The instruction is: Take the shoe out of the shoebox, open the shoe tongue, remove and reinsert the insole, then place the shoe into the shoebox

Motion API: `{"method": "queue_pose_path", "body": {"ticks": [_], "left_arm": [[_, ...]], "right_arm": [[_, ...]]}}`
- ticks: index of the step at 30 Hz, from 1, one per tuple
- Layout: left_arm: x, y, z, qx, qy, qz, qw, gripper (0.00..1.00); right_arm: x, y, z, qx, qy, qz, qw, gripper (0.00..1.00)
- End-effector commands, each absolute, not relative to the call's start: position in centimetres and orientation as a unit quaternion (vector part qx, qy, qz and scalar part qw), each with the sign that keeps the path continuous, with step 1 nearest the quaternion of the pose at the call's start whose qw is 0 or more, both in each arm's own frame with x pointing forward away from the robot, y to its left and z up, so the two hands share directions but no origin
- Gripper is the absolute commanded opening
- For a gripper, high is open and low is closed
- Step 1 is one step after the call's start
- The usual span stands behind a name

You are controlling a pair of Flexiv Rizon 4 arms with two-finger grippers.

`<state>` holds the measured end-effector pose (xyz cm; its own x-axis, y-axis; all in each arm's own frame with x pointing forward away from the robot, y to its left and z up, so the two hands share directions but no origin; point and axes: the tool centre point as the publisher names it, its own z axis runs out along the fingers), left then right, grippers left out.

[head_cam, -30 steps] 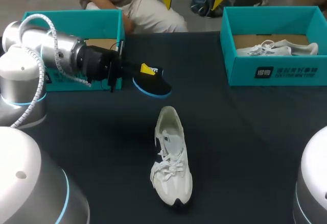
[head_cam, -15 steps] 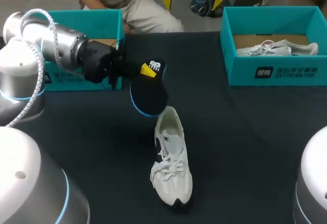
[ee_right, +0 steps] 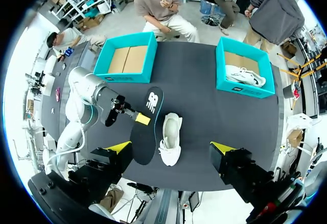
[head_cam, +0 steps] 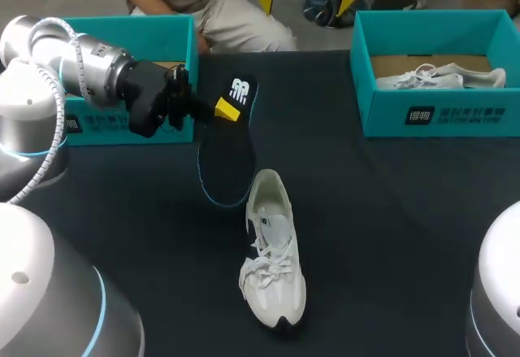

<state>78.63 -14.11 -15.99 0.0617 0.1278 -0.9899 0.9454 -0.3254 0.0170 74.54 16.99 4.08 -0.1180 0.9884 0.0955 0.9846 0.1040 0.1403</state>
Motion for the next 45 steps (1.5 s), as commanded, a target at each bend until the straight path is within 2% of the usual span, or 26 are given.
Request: {"method": "queue_pose_path", "body": {"ticks": [1,23,45], "left_arm": [[78.7,-14.5,-16.4,0.613,0.429,-0.523,0.409,0.00],[86.1,-16.2,-14.3,0.670,0.359,-0.488,0.429,0.00],[86.3,-16.4,-13.3,0.684,0.352,-0.469,0.433,0.00]], "right_arm": [[74.6,17.0,4.1,0.664,0.743,0.084,0.011,1.00],[74.6,17.0,4.1,0.664,0.743,0.084,0.011,1.00],[74.6,17.0,4.1,0.664,0.743,0.084,0.011,1.00]]}}
